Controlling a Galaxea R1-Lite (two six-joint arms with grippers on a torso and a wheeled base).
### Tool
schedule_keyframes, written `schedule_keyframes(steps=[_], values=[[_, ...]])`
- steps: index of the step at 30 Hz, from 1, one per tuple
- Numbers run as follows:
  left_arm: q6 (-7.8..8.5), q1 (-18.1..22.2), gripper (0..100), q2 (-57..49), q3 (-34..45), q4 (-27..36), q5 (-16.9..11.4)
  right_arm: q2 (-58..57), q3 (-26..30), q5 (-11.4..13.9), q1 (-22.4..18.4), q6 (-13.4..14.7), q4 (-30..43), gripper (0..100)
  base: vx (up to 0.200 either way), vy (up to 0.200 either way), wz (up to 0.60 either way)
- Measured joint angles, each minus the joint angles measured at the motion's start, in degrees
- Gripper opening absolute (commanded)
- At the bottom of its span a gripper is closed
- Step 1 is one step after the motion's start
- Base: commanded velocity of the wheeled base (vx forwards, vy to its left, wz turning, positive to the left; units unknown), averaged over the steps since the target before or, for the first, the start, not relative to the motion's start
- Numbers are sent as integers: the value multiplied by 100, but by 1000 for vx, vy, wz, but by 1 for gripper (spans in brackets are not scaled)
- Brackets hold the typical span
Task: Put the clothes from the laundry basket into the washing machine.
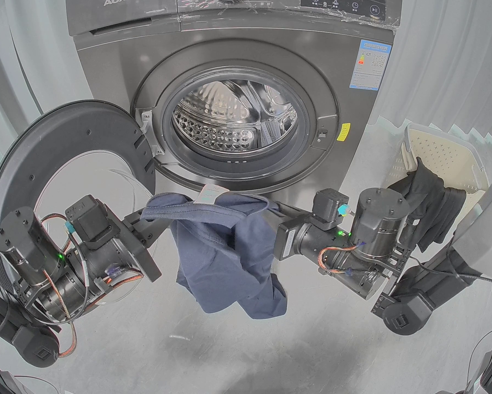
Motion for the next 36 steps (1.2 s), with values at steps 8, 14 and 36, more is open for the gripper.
schedule_keyframes(steps=[8,14,36], values=[[-26,-56,0,-50,-32,1,46,364,-26,-33,145,6,6,100,0,0,0],[-37,-56,0,-12,-82,4,117,455,129,-39,274,13,-35,100,0,0,0],[-59,13,0,212,-369,12,514,310,820,-27,1056,149,-295,100,0,0,0]])
